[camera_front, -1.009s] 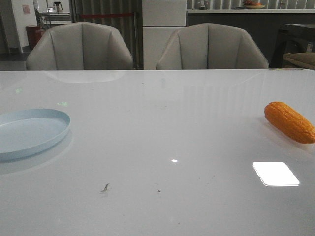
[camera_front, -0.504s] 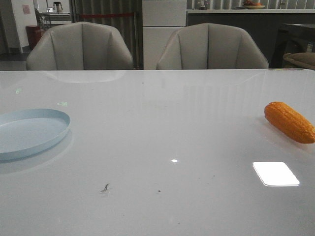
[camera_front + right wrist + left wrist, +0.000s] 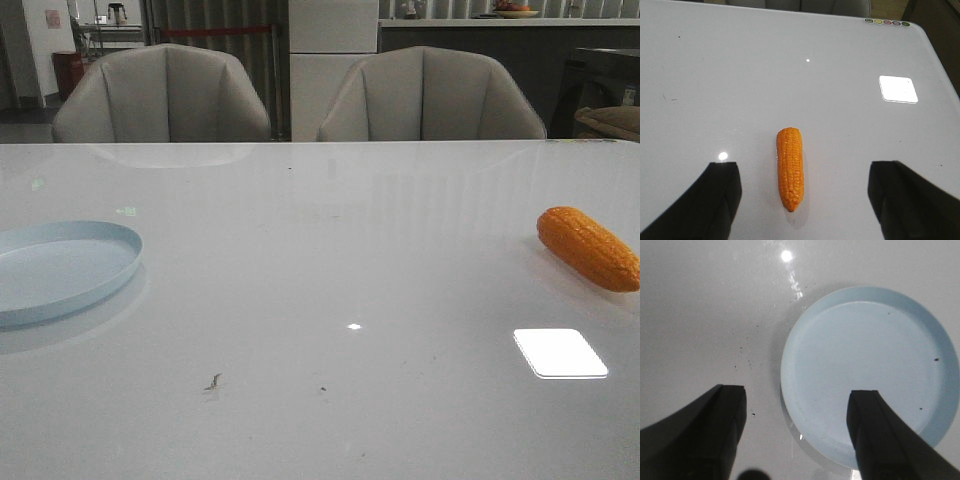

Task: Place corn on plate with both arms
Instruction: 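Lower the left gripper to the light blue plate's rim and grasp it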

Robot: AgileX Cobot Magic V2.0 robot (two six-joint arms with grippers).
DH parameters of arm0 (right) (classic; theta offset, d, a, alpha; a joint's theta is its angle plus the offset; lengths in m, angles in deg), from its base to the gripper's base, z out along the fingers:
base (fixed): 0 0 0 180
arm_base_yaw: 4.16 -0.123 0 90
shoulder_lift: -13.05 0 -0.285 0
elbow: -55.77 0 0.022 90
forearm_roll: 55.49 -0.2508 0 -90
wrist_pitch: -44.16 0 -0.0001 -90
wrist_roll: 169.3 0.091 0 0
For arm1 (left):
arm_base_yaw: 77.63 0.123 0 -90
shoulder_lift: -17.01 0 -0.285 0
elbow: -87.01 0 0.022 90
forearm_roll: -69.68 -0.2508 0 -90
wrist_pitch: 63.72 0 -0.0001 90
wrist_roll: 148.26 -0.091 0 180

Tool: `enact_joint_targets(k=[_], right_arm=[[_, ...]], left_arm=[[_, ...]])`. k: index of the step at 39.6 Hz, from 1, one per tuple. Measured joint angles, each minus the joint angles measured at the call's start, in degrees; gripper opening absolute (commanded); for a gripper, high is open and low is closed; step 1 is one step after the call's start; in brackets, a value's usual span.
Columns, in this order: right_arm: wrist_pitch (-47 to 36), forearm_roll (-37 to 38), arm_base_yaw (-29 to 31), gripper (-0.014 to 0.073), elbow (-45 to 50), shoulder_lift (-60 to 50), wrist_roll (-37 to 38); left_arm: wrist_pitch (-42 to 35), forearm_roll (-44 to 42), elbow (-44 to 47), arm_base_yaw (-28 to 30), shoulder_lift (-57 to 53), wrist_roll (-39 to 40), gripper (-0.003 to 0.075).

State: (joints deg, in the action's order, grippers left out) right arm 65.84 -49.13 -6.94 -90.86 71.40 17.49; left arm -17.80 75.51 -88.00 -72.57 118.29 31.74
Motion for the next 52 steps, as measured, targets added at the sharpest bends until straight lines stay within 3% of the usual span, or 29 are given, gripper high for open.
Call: enact_joint_targets(k=[8,17,40,45,52], right_arm=[[0.1,0.0,0.0,0.0625,0.0,0.0,0.0],[0.47,0.0,0.0,0.0625,0.0,0.0,-0.11],[1.42,0.0,0.0,0.0625,0.0,0.1,-0.11],[1.42,0.0,0.0,0.0625,0.0,0.73,-0.11],[1.42,0.0,0.0,0.0625,0.0,1.79,-0.11]], left_arm=[[1.31,-2.25,-5.73,0.0,10.11,0.0,0.0489],[-2.13,-2.6,-7.08,0.0,16.81,0.0,0.0489],[-5.09,-2.6,-7.2,0.0,22.99,0.0,0.0486],[-5.55,-2.4,-7.2,0.0,22.99,0.0,0.0386],[-5.58,-2.12,-7.31,0.0,23.23,0.0,0.0137]])
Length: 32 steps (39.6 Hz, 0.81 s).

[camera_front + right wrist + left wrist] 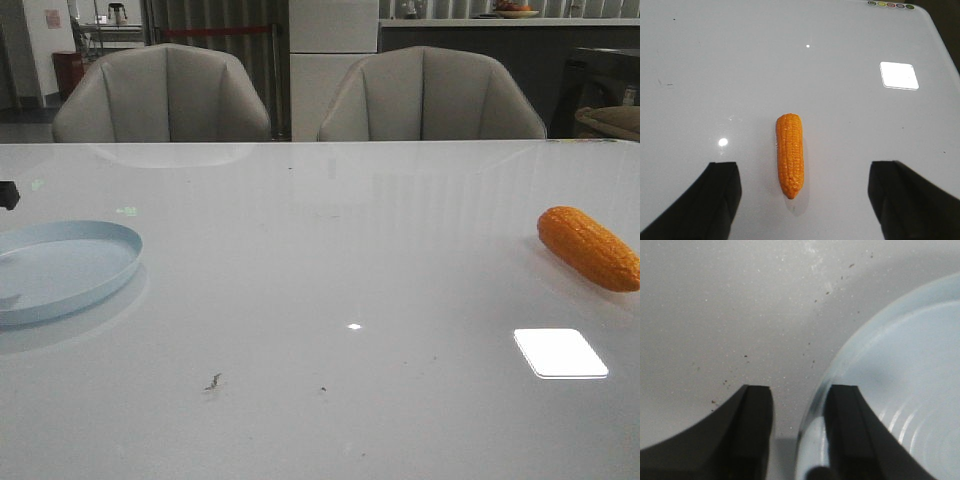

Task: Place corn on plate with both arms
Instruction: 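Lower the left gripper to the light blue plate's rim and grasp it, then lift the plate with the left gripper and carry it toward table center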

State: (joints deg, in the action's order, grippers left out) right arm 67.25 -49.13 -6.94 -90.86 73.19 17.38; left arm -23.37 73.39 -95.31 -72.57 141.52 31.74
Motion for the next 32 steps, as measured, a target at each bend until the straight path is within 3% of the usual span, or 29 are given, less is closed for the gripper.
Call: enact_joint_targets(k=[2,18,32], right_arm=[[0.0,0.0,0.0,0.0625,0.0,0.04,0.0],[0.0,0.0,0.0,0.0625,0.0,0.27,0.13],[0.0,0.0,0.0,0.0625,0.0,0.27,0.13]], left_arm=[[-0.09,0.31,0.0,0.0,0.0,0.0,0.0087],[3.16,0.88,-3.08,0.0,0.34,0.0,0.009],[15.54,8.65,-20.9,0.0,0.81,0.0,0.009]])
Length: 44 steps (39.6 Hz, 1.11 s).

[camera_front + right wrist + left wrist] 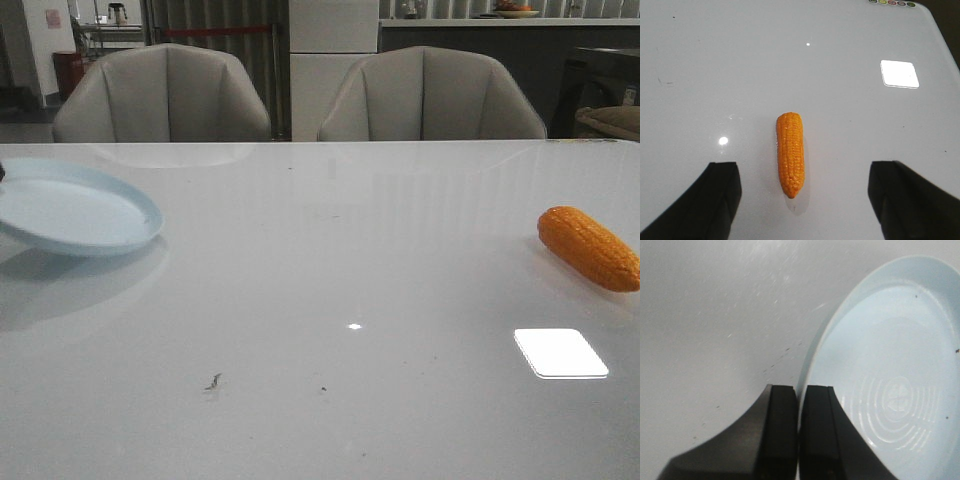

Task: Place corn on plate with both arms
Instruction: 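Lift the plate with the left gripper and carry it toward table center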

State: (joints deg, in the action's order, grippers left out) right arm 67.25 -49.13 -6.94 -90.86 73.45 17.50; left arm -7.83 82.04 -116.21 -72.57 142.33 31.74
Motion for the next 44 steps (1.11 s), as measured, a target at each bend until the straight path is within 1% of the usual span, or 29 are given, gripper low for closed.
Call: enact_joint_targets(k=[4,10,15,18,24,28,36,39,44], right_arm=[[0.0,0.0,0.0,0.0625,0.0,0.0,0.0],[0.0,0.0,0.0,0.0625,0.0,0.0,0.0],[0.0,0.0,0.0,0.0625,0.0,0.0,0.0],[0.0,0.0,0.0,0.0625,0.0,0.0,0.0],[0.0,0.0,0.0,0.0625,0.0,0.0,0.0],[0.0,0.0,0.0,0.0625,0.0,0.0,0.0],[0.0,0.0,0.0,0.0625,0.0,0.0,-0.16],[0.0,0.0,0.0,0.0625,0.0,0.0,-0.16],[0.0,0.0,0.0,0.0625,0.0,0.04,-0.16]], left_arm=[[2.09,6.99,-5.49,0.0,0.0,0.0,0.009],[3.69,16.95,-10.14,-0.93,0.0,0.0,0.009],[3.9,21.9,-11.48,-3.31,0.0,0.0,0.009],[4.0,23.03,-11.48,-5.56,0.0,0.0,0.009],[4.03,23.14,-11.48,-11.54,0.0,0.0,0.009],[4.13,21.05,-11.48,-15.17,0.0,0.0,0.009],[4.24,9.61,-11.48,-22.21,0.28,0.0,0.009],[4.59,7.97,-11.56,-23.55,1.11,0.0,0.009],[5.66,7.57,-11.56,-24.98,3.94,0.0,0.009]])
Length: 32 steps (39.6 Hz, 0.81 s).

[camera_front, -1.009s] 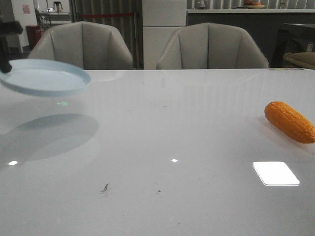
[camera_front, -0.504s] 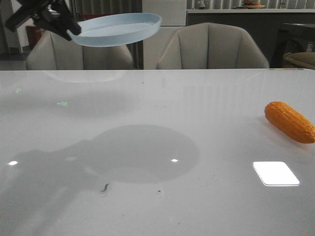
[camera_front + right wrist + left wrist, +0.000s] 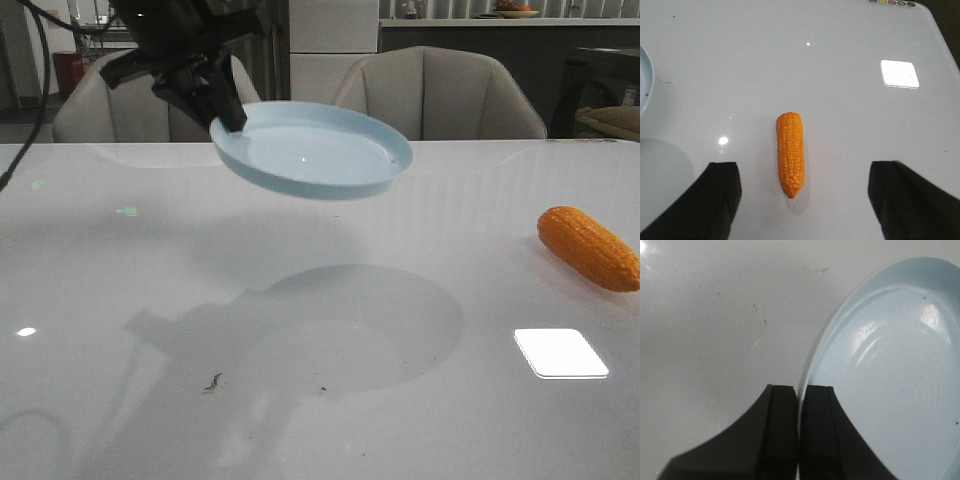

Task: Place corn on plate with both arms
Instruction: 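Lift the plate with the left gripper and carry it toward table center, then lower the plate onto the table, open the left gripper, withdraw upward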

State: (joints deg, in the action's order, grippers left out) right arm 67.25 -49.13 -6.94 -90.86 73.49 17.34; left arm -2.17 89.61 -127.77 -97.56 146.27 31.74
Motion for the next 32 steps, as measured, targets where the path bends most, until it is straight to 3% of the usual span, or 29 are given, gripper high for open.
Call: enact_joint_targets(k=[20,26,32], right_arm=[[0.0,0.0,0.0,0.0625,0.0,0.0,0.0],[0.0,0.0,0.0,0.0625,0.0,0.0,0.0],[0.0,0.0,0.0,0.0625,0.0,0.0,0.0]], left_arm=[[3.94,-0.13,0.0,-1.88,10.7,0.0,0.0096],[3.94,-0.22,0.0,-1.88,11.09,0.0,0.0165],[3.94,-0.53,-0.05,-1.88,11.09,0.0,0.0295]])
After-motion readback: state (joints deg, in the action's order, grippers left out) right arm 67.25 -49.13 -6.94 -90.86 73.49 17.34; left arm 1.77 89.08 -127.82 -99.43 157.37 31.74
